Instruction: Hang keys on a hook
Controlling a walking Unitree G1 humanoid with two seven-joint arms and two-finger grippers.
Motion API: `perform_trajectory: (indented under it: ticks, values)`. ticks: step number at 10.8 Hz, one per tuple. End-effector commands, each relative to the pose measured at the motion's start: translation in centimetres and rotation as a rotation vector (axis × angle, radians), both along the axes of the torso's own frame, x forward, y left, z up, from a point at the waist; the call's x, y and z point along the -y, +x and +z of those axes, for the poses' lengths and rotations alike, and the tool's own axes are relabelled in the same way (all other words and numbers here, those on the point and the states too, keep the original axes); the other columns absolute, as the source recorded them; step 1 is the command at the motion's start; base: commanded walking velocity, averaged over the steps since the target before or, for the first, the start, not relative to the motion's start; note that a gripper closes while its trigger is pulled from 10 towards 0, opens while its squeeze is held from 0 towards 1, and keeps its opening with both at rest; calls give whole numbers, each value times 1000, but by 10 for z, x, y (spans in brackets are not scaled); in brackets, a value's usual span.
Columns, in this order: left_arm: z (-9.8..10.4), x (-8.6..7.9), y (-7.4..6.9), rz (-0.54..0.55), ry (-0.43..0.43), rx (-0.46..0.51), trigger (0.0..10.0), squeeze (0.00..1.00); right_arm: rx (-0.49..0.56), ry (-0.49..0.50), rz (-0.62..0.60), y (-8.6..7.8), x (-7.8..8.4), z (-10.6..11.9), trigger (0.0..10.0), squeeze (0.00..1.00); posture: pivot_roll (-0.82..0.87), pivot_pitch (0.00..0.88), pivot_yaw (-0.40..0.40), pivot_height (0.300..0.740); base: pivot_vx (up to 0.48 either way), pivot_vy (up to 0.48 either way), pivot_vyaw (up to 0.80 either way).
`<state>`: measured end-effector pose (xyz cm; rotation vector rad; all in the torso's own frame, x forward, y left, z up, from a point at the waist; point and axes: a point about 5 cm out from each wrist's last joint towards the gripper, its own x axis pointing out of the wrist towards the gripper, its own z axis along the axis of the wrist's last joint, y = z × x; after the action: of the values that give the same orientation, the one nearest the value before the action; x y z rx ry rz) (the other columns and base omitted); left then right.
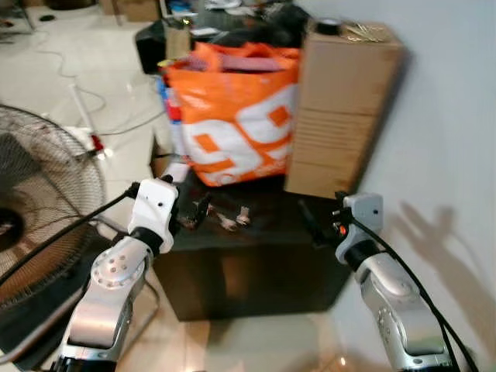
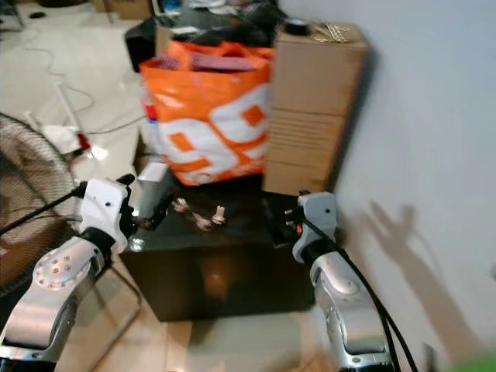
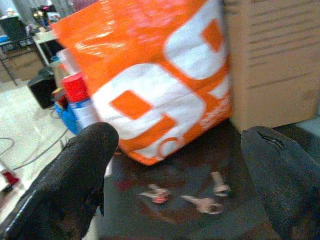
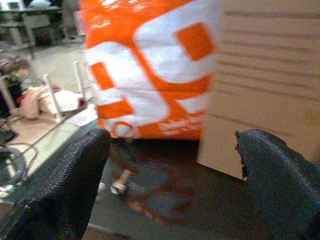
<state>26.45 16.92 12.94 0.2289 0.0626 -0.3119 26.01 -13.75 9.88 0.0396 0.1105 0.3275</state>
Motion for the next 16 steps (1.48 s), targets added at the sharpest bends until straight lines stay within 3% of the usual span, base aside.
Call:
perform_trajectory:
  ticks: [1, 4, 10, 11, 12, 14, 16]
  values:
    - [5, -4, 1, 12, 15, 22, 10000, 125, 22, -3, 38, 2, -6, 5, 10000, 1000, -48, 0, 22, 740, 390, 0, 800]
    - [5, -2, 1, 6, 17, 22, 10000, 125, 29, -22, 56, 4, -4, 6, 10000, 1000, -50, 0, 23, 740, 391, 0, 800]
    - [4, 2, 4, -11, 21, 19, 10000, 118, 40, -92, 98, 10, 1, 8, 10000, 1000, -76, 0, 40, 740, 394, 0, 0]
    - [1, 6, 6, -49, 38, 6, 10000, 98, 26, -149, 133, 11, 5, 7, 10000, 784, -89, 0, 48, 740, 255, 0, 0]
    - [0, 8, 6, -72, 44, 0, 10000, 71, 0, -157, 168, 10, 5, 4, 10000, 0, -94, 0, 53, 740, 0, 0, 0]
    - [-6, 15, 3, -151, 60, -44, 10000, 55, -57, -235, 219, 13, 9, -4, 10000, 0, -103, 0, 63, 740, 0, 0, 0]
    - [-15, 19, -2, -287, 104, -112, 10000, 59, -131, -364, 353, 19, 0, -18, 10000, 0, -111, 0, 64, 740, 0, 0, 0]
